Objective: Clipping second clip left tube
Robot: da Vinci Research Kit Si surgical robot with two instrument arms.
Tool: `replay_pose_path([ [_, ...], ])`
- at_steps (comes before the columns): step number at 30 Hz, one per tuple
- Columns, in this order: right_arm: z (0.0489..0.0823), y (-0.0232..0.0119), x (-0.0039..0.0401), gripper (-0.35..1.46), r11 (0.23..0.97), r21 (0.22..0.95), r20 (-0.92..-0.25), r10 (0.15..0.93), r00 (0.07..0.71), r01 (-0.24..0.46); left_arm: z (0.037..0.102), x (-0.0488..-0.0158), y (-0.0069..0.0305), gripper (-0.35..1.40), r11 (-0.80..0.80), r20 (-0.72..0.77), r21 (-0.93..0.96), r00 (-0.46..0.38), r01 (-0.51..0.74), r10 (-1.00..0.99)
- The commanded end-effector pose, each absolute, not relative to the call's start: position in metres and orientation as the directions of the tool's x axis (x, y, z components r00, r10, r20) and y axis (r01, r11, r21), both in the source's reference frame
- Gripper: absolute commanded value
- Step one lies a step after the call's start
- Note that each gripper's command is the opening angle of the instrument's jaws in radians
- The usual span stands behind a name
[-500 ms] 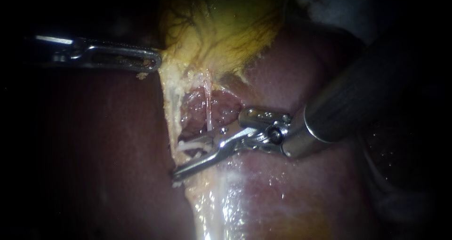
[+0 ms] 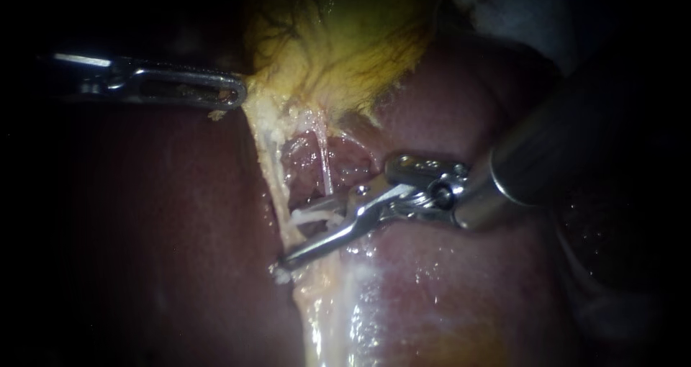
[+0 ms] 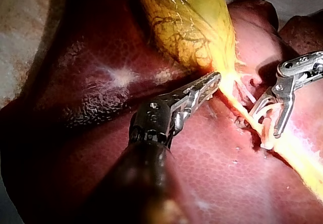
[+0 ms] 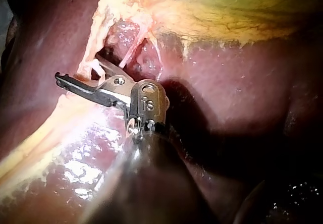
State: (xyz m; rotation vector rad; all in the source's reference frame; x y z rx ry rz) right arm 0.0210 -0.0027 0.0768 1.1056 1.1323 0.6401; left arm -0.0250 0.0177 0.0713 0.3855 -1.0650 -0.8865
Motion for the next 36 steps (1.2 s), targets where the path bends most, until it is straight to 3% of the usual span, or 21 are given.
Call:
replay_pose_path([
  [1,0.0767,-0.0026,0.0208,0.55,0.363,0.924,-0.381,0.859,0.343,0.118,0.0713,-0.025,0.0177,-0.35,0.608,0.591,0.662,0.194,0.438,-0.783],
  [14,0.0765,-0.0021,0.0191,0.54,0.355,0.927,-0.373,0.861,0.346,0.116,0.0713,-0.025,0.0177,-0.35,0.608,0.591,0.662,0.194,0.438,-0.783],
  [36,0.0802,-0.0028,0.0196,0.55,0.375,0.921,-0.389,0.854,0.346,0.111,0.0713,-0.025,0.0176,-0.35,0.608,0.591,0.662,0.194,0.438,-0.783],
])
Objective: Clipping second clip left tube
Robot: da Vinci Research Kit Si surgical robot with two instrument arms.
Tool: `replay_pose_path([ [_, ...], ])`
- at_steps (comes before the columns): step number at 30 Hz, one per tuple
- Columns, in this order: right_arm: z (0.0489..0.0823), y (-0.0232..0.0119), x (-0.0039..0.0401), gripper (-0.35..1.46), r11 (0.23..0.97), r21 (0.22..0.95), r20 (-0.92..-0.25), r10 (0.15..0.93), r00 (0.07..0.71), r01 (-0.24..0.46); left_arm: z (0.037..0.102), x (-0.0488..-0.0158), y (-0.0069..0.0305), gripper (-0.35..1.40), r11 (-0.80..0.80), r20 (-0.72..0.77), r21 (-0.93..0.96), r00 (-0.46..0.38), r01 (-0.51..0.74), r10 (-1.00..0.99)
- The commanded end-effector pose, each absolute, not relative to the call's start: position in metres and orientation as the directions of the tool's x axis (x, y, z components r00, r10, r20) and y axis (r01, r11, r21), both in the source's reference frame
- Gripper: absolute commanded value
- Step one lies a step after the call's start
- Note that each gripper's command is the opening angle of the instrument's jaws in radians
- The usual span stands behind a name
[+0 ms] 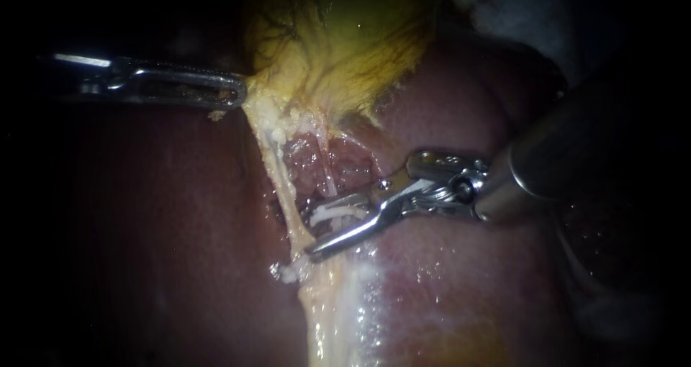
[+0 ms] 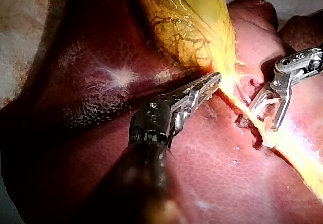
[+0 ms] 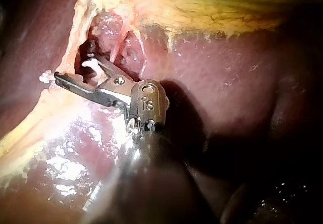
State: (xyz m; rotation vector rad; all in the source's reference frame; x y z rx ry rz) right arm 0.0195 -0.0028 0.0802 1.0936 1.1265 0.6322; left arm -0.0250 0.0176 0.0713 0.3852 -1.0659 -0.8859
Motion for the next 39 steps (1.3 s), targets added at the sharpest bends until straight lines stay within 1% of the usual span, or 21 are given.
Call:
replay_pose_path([
  [1,0.0803,-0.0029,0.0199,0.55,0.376,0.92,-0.39,0.853,0.348,0.108,0.0713,-0.025,0.0176,-0.35,0.608,0.591,0.662,0.194,0.438,-0.783],
  [8,0.0807,-0.0035,0.0215,0.56,0.377,0.92,-0.392,0.857,0.335,0.112,0.0714,-0.025,0.0176,-0.35,0.608,0.591,0.662,0.194,0.438,-0.783],
  [19,0.0801,-0.004,0.023,0.58,0.37,0.921,-0.39,0.865,0.315,0.125,0.0714,-0.0251,0.0176,-0.35,0.608,0.591,0.661,0.194,0.439,-0.783],
  [28,0.0785,-0.0049,0.0239,0.58,0.349,0.922,-0.383,0.882,0.274,0.166,0.0714,-0.0251,0.0176,-0.35,0.608,0.591,0.661,0.194,0.439,-0.783],
  [32,0.0777,-0.005,0.0239,0.58,0.337,0.922,-0.38,0.885,0.27,0.192,0.0714,-0.025,0.0176,-0.35,0.608,0.591,0.661,0.194,0.439,-0.783],
  [39,0.0759,-0.0052,0.0238,0.56,0.308,0.916,-0.374,0.886,0.273,0.255,0.0714,-0.025,0.0176,-0.35,0.608,0.591,0.661,0.194,0.439,-0.783],
])
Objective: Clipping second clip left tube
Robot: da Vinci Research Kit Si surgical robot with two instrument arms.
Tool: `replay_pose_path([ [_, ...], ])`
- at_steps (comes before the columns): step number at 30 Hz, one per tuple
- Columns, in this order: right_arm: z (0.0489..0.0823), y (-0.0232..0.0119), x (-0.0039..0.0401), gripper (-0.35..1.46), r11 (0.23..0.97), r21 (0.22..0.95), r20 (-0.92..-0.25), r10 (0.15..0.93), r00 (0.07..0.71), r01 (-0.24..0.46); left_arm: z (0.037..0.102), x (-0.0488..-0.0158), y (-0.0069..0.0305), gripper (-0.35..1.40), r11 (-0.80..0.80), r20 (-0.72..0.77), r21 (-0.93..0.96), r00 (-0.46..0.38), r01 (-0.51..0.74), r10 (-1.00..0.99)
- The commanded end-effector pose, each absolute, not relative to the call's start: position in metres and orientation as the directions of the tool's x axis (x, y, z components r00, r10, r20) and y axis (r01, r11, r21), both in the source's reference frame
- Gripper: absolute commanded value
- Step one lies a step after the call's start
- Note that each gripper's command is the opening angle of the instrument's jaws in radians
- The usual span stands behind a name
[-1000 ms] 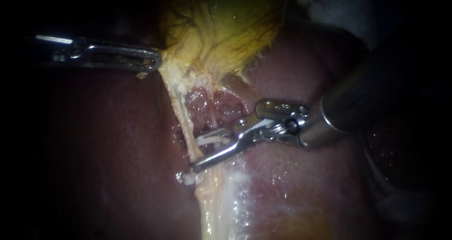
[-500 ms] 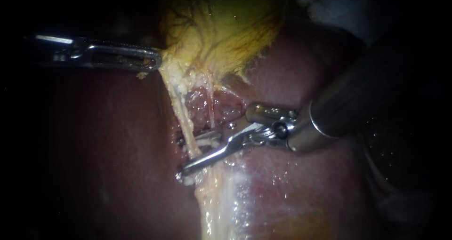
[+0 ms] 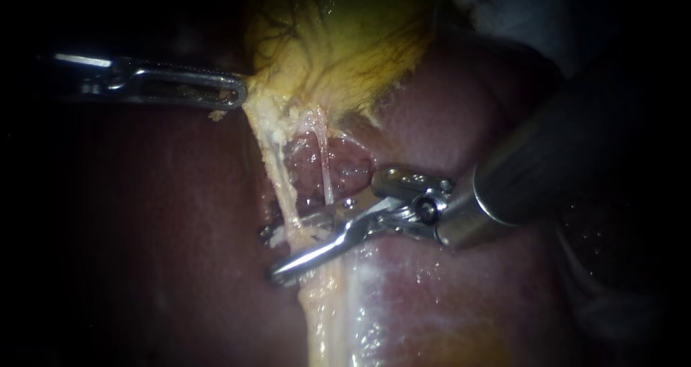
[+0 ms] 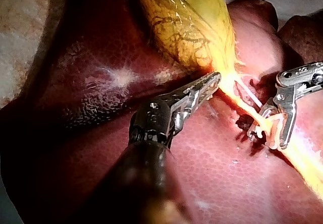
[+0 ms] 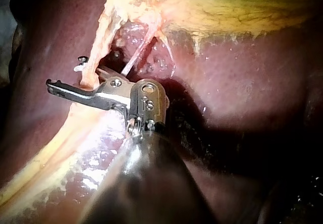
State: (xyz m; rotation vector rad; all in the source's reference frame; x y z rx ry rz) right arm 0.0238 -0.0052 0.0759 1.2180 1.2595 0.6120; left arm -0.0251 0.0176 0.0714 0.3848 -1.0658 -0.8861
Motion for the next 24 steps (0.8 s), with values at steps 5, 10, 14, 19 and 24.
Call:
replay_pose_path([
  [5,0.0752,-0.0057,0.024,0.54,0.292,0.91,-0.373,0.886,0.275,0.294,0.0714,-0.0251,0.0176,-0.35,0.608,0.591,0.661,0.194,0.439,-0.783],
  [10,0.0755,-0.0055,0.0242,0.54,0.319,0.889,-0.406,0.881,0.243,0.328,0.0714,-0.0252,0.0176,-0.35,0.608,0.591,0.661,0.194,0.44,-0.783],
  [14,0.0759,-0.0051,0.0241,0.51,0.375,0.855,-0.468,0.855,0.223,0.358,0.0715,-0.0254,0.0176,-0.35,0.608,0.592,0.66,0.193,0.441,-0.783],
  [19,0.076,-0.0051,0.0242,0.4,0.408,0.834,-0.503,0.839,0.208,0.372,0.0715,-0.0254,0.0176,-0.35,0.608,0.592,0.66,0.193,0.441,-0.783],
  [24,0.076,-0.0051,0.0242,0.25,0.415,0.826,-0.513,0.834,0.204,0.381,0.0715,-0.0254,0.0176,-0.35,0.608,0.592,0.66,0.193,0.441,-0.783],
])
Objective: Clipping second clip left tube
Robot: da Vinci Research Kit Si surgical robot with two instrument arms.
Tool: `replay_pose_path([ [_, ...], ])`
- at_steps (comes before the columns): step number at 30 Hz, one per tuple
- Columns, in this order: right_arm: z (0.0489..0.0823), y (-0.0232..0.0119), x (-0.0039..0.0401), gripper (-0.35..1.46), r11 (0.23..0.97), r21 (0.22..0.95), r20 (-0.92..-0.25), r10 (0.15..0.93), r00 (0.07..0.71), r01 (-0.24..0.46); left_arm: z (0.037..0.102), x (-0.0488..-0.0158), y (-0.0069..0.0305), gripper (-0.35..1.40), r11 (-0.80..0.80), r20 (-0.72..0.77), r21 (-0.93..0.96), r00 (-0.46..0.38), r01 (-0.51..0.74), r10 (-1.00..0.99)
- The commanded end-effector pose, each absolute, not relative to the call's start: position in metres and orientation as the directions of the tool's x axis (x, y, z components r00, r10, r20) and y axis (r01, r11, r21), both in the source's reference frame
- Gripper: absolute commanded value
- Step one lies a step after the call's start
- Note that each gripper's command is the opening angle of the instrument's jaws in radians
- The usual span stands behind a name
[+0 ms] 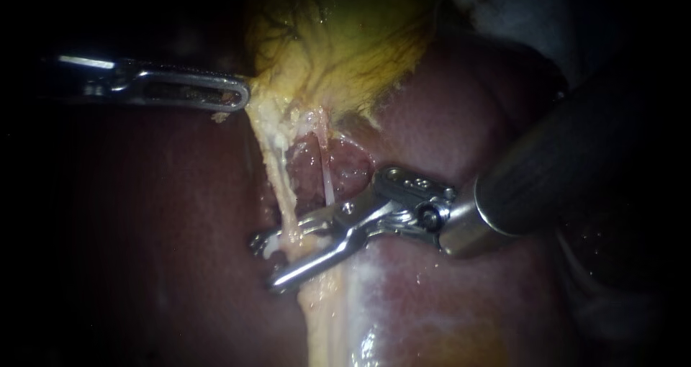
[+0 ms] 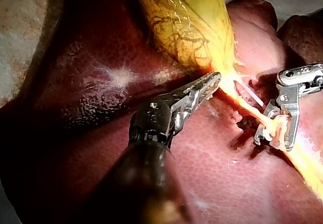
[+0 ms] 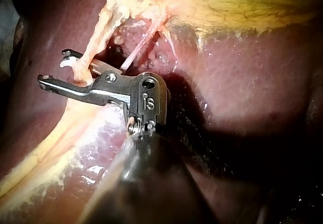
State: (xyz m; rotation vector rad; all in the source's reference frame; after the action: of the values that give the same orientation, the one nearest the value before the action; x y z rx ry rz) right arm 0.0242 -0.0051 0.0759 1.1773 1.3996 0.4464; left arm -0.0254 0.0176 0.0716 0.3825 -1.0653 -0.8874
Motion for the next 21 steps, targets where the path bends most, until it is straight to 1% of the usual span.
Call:
replay_pose_path([
  [1,0.076,-0.0051,0.0242,0.21,0.42,0.823,-0.518,0.831,0.202,0.383,0.0715,-0.0254,0.0176,-0.35,0.608,0.592,0.66,0.193,0.441,-0.783],
  [9,0.076,-0.0051,0.0241,-0.17,0.419,0.822,-0.518,0.831,0.203,0.385,0.0715,-0.0253,0.0176,-0.35,0.608,0.592,0.661,0.193,0.44,-0.783],
  [11,0.076,-0.0051,0.024,-0.33,0.419,0.822,-0.518,0.831,0.203,0.386,0.0715,-0.0253,0.0176,-0.35,0.608,0.592,0.661,0.193,0.44,-0.783],
  [16,0.076,-0.0051,0.0239,-0.35,0.419,0.822,-0.519,0.83,0.206,0.385,0.0715,-0.0253,0.0176,-0.35,0.608,0.592,0.661,0.193,0.44,-0.783],
  [21,0.076,-0.0053,0.0237,-0.35,0.43,0.827,-0.53,0.812,0.245,0.363,0.0715,-0.0253,0.0176,-0.35,0.608,0.592,0.661,0.193,0.44,-0.783],
])
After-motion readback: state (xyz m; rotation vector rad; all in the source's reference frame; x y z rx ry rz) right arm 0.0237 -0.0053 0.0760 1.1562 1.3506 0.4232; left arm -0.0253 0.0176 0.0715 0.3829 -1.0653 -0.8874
